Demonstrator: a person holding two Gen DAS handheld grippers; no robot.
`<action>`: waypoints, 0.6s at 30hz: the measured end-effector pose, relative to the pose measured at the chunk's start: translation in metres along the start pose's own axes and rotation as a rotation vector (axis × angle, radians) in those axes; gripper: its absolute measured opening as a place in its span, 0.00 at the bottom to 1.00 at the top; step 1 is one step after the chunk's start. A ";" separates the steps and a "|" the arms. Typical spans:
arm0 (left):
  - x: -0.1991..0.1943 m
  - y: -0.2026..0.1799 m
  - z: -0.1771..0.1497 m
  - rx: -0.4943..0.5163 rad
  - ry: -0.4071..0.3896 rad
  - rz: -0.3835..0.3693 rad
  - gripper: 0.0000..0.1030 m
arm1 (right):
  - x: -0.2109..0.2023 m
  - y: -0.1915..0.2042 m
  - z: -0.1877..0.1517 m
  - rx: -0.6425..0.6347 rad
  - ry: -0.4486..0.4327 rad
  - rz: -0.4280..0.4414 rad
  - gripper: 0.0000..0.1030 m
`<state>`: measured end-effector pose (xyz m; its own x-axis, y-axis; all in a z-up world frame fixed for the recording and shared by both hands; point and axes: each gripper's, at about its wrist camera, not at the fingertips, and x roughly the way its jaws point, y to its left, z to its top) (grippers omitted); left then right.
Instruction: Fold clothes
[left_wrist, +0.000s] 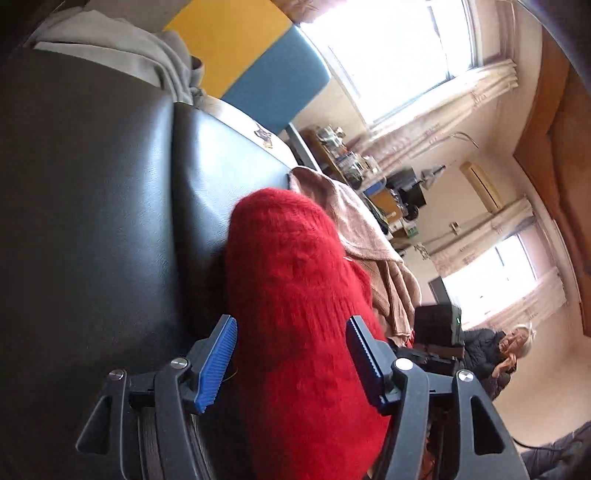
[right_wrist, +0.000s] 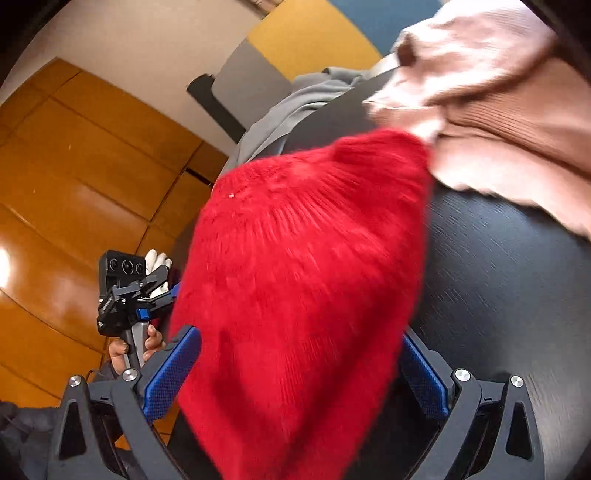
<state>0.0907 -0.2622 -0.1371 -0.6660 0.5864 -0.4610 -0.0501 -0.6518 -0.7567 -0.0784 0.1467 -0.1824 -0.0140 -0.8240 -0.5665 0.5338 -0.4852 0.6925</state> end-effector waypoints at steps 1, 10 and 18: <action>0.005 0.000 0.002 0.009 0.014 -0.005 0.61 | 0.007 0.001 0.006 0.000 0.009 0.011 1.00; 0.047 -0.011 -0.007 0.121 0.163 0.016 0.75 | 0.024 0.025 -0.008 -0.253 0.047 -0.055 1.00; 0.005 -0.026 -0.033 0.044 0.032 -0.018 0.34 | 0.038 0.053 -0.011 -0.241 0.062 -0.129 0.57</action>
<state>0.1133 -0.2266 -0.1355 -0.6408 0.6128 -0.4625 -0.0949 -0.6610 -0.7444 -0.0413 0.0932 -0.1721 -0.0473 -0.7370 -0.6742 0.7166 -0.4952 0.4911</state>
